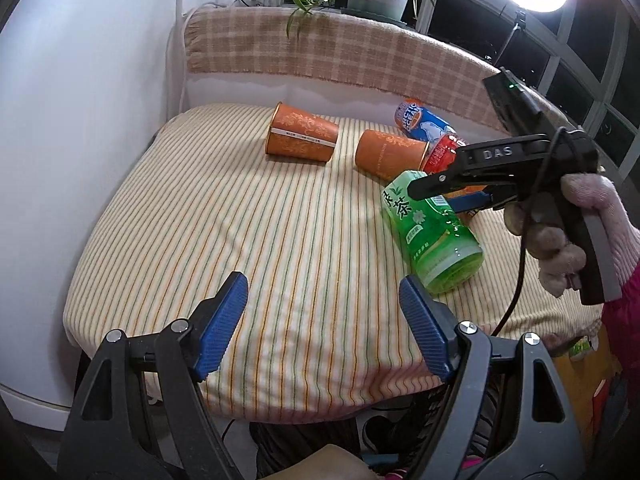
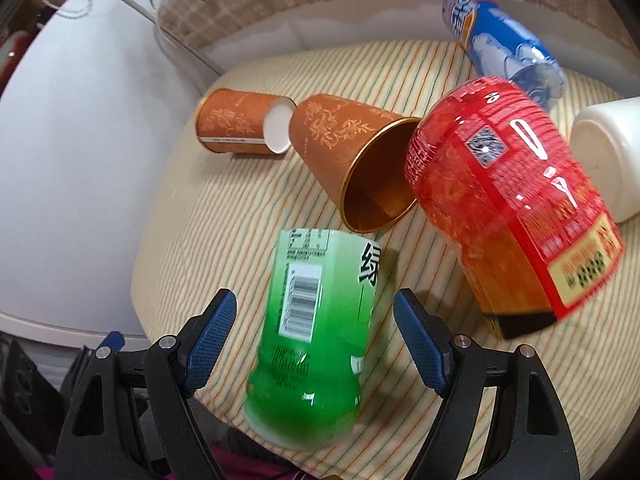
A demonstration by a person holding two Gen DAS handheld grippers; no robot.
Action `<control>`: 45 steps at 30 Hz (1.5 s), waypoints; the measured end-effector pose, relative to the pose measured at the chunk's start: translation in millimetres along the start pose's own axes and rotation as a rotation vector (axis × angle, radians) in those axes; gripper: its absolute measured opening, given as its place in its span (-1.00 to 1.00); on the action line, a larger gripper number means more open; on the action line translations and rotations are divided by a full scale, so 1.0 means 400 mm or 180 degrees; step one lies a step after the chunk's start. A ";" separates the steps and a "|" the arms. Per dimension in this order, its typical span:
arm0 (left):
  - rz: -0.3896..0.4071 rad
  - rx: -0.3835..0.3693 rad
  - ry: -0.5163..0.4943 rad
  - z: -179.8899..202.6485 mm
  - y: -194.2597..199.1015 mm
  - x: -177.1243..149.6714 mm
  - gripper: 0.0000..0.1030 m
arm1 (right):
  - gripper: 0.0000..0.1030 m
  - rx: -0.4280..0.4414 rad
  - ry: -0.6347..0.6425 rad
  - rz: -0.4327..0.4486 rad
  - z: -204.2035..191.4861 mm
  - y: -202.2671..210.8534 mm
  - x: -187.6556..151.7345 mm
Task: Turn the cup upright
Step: 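Bring the right tool to the green cup's base and close on it, then rotate the held green cup with the right tool until its open end faces up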
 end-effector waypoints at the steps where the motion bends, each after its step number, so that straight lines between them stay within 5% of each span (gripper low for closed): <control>1: 0.0004 0.0002 0.0012 -0.003 0.000 0.001 0.56 | 0.55 -0.0011 -0.0022 -0.0033 0.002 -0.007 0.000; 7: 0.0009 -0.0003 0.0018 -0.006 -0.001 0.004 0.56 | 0.46 -0.0006 -0.0083 -0.0183 0.003 -0.044 -0.007; 13: 0.0039 -0.0008 -0.0009 0.004 -0.002 0.013 0.56 | 0.11 -0.0036 -0.0041 -0.0227 0.000 -0.048 -0.015; 23: 0.0040 -0.0008 -0.0011 0.007 -0.003 0.013 0.56 | 0.09 0.0008 0.0002 -0.0093 -0.003 -0.006 -0.013; 34: 0.0031 -0.0052 -0.0015 0.026 -0.012 0.013 0.56 | 0.09 -0.0062 0.0369 0.0667 -0.027 0.120 -0.006; 45: 0.0004 -0.0110 -0.0034 0.049 -0.016 0.008 0.56 | 0.09 -0.0452 0.0596 0.1364 -0.007 0.159 -0.002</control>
Point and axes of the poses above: each gripper's, at about its wrist camera, not at the fingertips, and y roughly against the way its jaws point, z to its right, x to its top, the point moved 10 cm from there along -y, roughly the way its jaws point, and after that the axes turned 13 degrees about z, right-handed, at the moved point
